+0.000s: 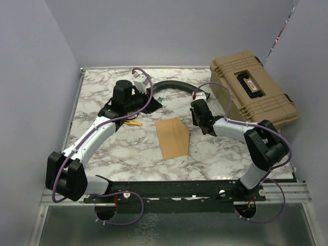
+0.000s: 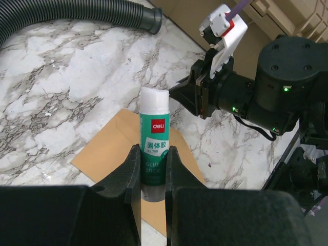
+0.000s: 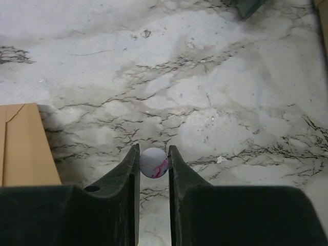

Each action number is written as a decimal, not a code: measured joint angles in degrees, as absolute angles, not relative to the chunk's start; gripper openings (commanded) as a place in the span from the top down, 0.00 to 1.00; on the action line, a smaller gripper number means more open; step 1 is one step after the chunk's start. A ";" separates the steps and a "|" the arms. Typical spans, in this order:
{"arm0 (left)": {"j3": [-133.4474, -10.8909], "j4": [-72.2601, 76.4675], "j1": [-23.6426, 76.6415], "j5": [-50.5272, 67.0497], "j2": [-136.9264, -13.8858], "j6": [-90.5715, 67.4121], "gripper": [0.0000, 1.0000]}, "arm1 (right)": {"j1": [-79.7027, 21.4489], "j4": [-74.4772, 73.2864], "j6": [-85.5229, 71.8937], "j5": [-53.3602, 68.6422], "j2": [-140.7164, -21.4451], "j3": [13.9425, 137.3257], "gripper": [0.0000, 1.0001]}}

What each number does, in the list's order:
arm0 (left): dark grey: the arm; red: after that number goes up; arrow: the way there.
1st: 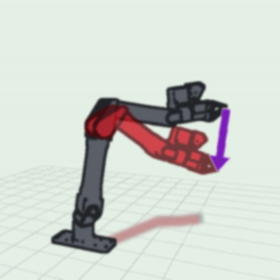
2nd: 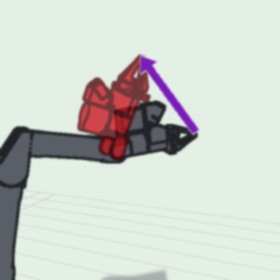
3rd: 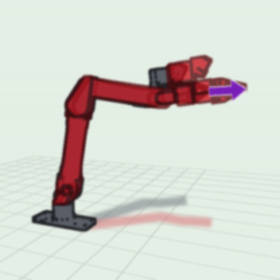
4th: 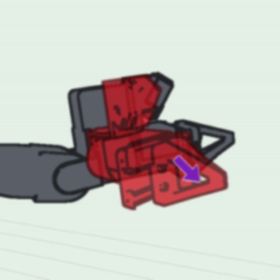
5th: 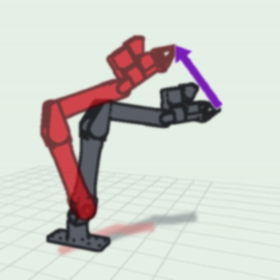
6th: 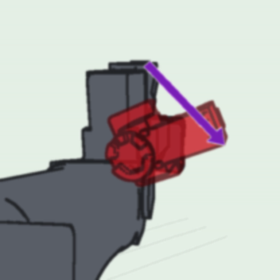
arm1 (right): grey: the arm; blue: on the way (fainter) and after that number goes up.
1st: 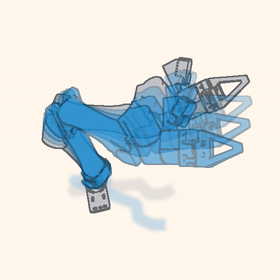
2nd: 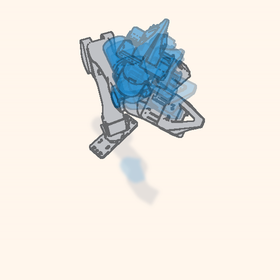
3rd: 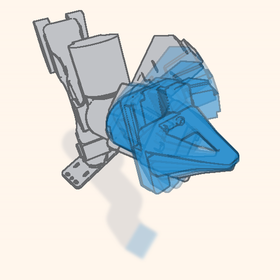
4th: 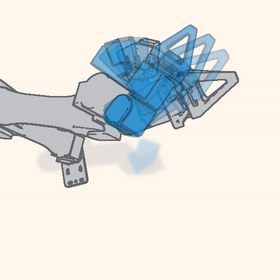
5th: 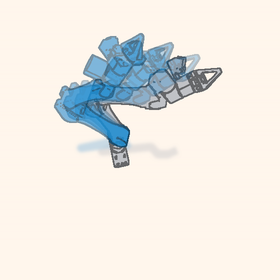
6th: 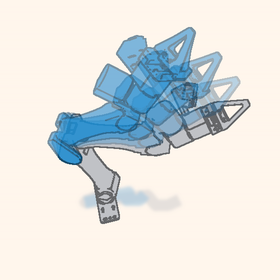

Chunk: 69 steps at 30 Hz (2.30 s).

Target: Place the letter into the envelope and seal it

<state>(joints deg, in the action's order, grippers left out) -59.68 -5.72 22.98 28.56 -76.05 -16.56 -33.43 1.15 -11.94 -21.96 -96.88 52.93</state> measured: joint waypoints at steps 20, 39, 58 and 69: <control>-59.11 -5.72 22.98 27.73 -74.02 -17.80 1.00 | -33.69 24.40 -14.50 -27.42 -101.97 45.21 0.58; -58.65 -5.74 22.98 27.51 -72.42 -18.06 1.00 | -33.69 13.56 -16.64 -27.35 -95.46 53.63 0.44; -58.72 4.64 22.94 29.06 -71.22 -29.30 1.00 | -33.69 18.26 -28.23 8.49 -71.42 57.34 0.12; -58.65 14.52 22.94 37.21 -70.26 -36.12 1.00 | -33.69 18.13 -37.78 19.94 -80.25 66.19 0.42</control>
